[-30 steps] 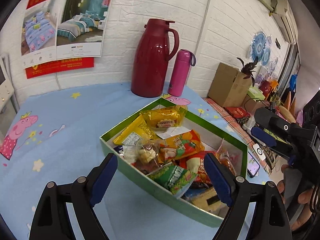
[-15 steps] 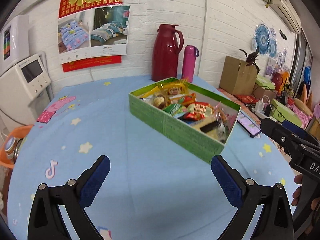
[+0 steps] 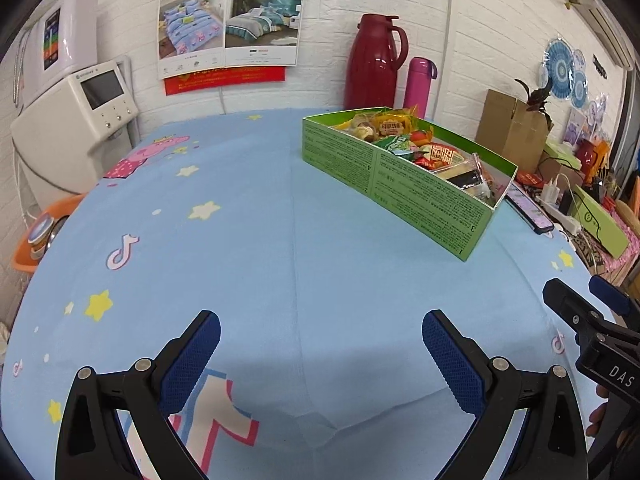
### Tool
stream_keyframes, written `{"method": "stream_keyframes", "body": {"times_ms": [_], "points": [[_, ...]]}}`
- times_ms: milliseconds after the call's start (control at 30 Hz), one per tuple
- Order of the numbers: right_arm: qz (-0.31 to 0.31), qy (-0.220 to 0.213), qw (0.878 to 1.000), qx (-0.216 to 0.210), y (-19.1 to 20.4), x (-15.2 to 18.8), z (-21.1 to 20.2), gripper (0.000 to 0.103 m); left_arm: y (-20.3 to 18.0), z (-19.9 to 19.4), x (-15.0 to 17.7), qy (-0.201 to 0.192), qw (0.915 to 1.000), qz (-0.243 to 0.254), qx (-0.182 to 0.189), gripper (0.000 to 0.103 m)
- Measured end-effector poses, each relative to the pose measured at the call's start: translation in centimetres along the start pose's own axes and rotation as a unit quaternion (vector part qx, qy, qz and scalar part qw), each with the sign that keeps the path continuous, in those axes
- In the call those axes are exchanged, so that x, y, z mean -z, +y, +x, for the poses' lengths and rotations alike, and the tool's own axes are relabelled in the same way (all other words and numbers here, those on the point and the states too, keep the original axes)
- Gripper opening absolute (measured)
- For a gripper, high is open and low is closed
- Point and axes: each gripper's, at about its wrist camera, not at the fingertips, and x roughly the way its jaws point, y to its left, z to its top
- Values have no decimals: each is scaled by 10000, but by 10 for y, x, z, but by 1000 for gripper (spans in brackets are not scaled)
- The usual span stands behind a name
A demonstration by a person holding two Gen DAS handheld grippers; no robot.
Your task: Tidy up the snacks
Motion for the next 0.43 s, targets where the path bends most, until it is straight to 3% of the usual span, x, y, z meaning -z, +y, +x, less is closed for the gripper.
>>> {"method": "stream_keyframes", "body": {"times_ms": [433], "points": [[140, 38, 9999, 46, -6, 2, 7, 102, -1, -5, 0, -162, 9998, 74, -82, 103]]}}
